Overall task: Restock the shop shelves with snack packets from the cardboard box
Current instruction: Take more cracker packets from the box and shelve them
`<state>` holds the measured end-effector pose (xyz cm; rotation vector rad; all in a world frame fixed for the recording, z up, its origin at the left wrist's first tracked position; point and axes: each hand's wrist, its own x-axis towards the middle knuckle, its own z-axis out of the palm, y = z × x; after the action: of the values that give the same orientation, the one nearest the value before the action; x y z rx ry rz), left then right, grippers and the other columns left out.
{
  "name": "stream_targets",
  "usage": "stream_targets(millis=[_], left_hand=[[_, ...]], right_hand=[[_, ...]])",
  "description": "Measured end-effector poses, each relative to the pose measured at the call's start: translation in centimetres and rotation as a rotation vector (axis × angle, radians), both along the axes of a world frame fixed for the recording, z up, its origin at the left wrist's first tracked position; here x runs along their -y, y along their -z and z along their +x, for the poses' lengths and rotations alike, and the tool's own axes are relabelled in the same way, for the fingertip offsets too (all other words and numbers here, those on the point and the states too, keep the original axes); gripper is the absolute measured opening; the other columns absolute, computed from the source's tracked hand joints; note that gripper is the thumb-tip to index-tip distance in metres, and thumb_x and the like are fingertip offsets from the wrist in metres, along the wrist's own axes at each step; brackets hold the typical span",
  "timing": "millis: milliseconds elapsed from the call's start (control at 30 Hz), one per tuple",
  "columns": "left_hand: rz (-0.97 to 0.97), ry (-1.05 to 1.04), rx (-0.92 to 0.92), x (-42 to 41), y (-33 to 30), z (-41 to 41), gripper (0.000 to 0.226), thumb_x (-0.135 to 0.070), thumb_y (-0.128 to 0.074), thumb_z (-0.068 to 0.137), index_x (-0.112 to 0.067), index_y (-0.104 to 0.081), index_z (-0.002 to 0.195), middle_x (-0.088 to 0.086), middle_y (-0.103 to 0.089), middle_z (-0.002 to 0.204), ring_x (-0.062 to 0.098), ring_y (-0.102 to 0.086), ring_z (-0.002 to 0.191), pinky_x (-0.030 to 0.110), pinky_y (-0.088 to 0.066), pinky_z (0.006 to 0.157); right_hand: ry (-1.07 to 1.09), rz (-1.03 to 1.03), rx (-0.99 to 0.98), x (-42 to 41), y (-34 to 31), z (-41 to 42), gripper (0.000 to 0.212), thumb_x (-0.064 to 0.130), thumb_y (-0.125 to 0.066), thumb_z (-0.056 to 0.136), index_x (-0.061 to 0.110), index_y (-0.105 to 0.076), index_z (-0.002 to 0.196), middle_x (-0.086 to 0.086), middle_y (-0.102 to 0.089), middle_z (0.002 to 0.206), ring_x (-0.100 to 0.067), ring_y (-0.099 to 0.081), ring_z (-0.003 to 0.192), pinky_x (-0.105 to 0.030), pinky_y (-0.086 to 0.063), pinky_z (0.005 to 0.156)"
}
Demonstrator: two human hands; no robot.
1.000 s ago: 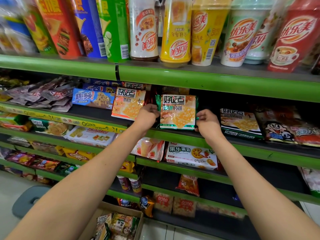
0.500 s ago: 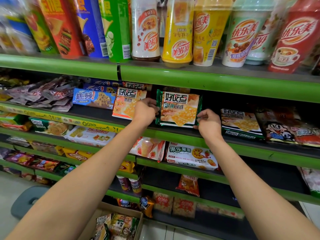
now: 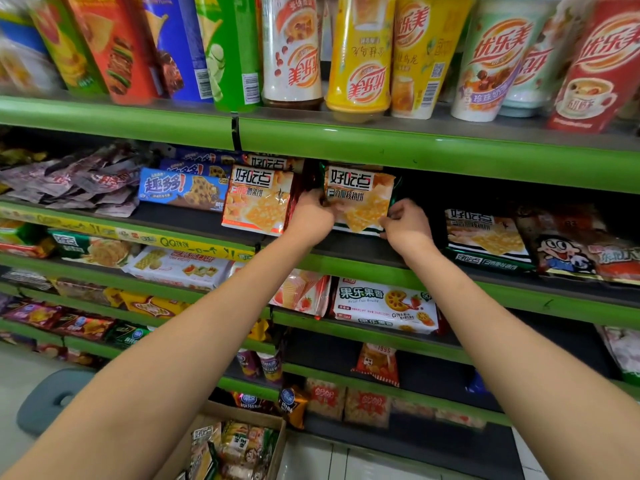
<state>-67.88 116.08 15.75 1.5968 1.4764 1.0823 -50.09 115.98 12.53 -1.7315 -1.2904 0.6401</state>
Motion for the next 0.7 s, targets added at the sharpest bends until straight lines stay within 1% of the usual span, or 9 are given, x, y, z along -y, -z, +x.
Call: stream_targets(millis=[67,167,300,367,433,500,567,633,700], left_hand=[[-0.032,0.027,0.079,-1.1,-0.6,0.9,0.038,0.003,-0.049,0.096,-0.001,-0.048,0.134,0.015,-0.059,0.127,0.023,-0.06,0.103,0.02,-0.047,0.08],[-0.03,0.032,0.136,-2.5,-0.4,1.6,0.044,-0.001,-0.052,0.096,-0.007,-0.046,0.139,0.012,-0.058,0.137,0.024,-0.054,0.122,0.023,-0.041,0.096],[-0.053,0.068,0.192,-4.1,1.4,1.7,0.042,0.002,-0.052,0.095,-0.004,-0.05,0.137,0.013,-0.058,0.138,0.025,-0.052,0.129,0.031,-0.038,0.111],[-0.045,0.059,0.21,-4.7,2.0,1.7,0.04,0.0,-0.052,0.095,-0.004,-0.053,0.135,0.012,-0.059,0.137,0.024,-0.053,0.128,0.027,-0.04,0.106],[-0.018,0.035,0.227,-5.2,2.2,1.7,0.037,-0.002,-0.053,0.095,-0.002,-0.057,0.132,0.013,-0.061,0.134,0.023,-0.055,0.125,0.022,-0.042,0.1],[-0.019,0.027,0.254,-5.8,2.1,1.9,0.037,0.0,-0.057,0.092,0.001,-0.059,0.129,0.015,-0.063,0.131,0.025,-0.058,0.123,0.031,-0.045,0.104],[-0.054,0.01,0.282,-6.2,1.9,2.4,0.039,0.005,-0.061,0.087,0.004,-0.06,0.126,0.018,-0.065,0.128,0.027,-0.061,0.12,0.041,-0.048,0.105],[-0.064,-0.037,0.29,-6.8,1.6,2.8,0.039,0.004,-0.057,0.089,0.004,-0.059,0.127,0.019,-0.064,0.129,0.028,-0.061,0.119,0.034,-0.049,0.102],[-0.101,-0.113,0.261,-7.5,1.3,2.7,0.038,-0.002,-0.052,0.093,0.004,-0.056,0.13,0.019,-0.062,0.132,0.029,-0.059,0.121,0.023,-0.045,0.089]], right_hand=[[0.029,0.024,0.057,-1.3,-0.2,-0.3,0.013,0.011,-0.063,0.089,0.014,-0.056,0.099,-0.012,-0.065,0.109,-0.033,-0.066,0.1,-0.045,-0.053,0.093],[0.022,0.061,0.115,-2.6,-0.4,-0.5,0.028,0.01,-0.062,0.088,0.008,-0.06,0.115,-0.014,-0.064,0.122,-0.03,-0.061,0.112,-0.032,-0.046,0.094],[-0.058,0.055,0.035,-3.3,0.0,-0.5,0.04,0.009,-0.064,0.084,0.011,-0.056,0.123,-0.008,-0.065,0.121,-0.024,-0.061,0.109,-0.025,-0.042,0.087],[-0.077,0.05,0.009,-3.3,0.3,-0.2,0.054,0.01,-0.067,0.084,0.012,-0.048,0.134,-0.008,-0.062,0.125,-0.021,-0.059,0.109,-0.025,-0.042,0.088],[-0.05,0.05,-0.008,-3.5,0.5,0.1,0.065,0.013,-0.069,0.085,0.013,-0.038,0.142,-0.009,-0.059,0.131,-0.023,-0.059,0.114,-0.031,-0.045,0.095],[-0.008,0.058,0.018,-4.1,0.4,0.1,0.065,0.014,-0.068,0.086,0.013,-0.038,0.144,-0.01,-0.057,0.136,-0.027,-0.056,0.122,-0.028,-0.043,0.097],[0.016,0.063,0.053,-4.9,0.2,-0.1,0.064,0.014,-0.067,0.085,0.012,-0.041,0.143,-0.012,-0.053,0.141,-0.028,-0.051,0.128,-0.02,-0.034,0.091],[0.021,0.034,-0.001,-5.6,-0.1,-0.5,0.076,0.015,-0.069,0.082,0.013,-0.035,0.149,-0.012,-0.047,0.148,-0.028,-0.046,0.132,-0.017,-0.03,0.089],[0.028,0.03,-0.085,-6.2,-0.3,-0.7,0.086,0.013,-0.07,0.077,0.015,-0.03,0.153,-0.01,-0.047,0.148,-0.027,-0.048,0.129,-0.018,-0.034,0.086]])
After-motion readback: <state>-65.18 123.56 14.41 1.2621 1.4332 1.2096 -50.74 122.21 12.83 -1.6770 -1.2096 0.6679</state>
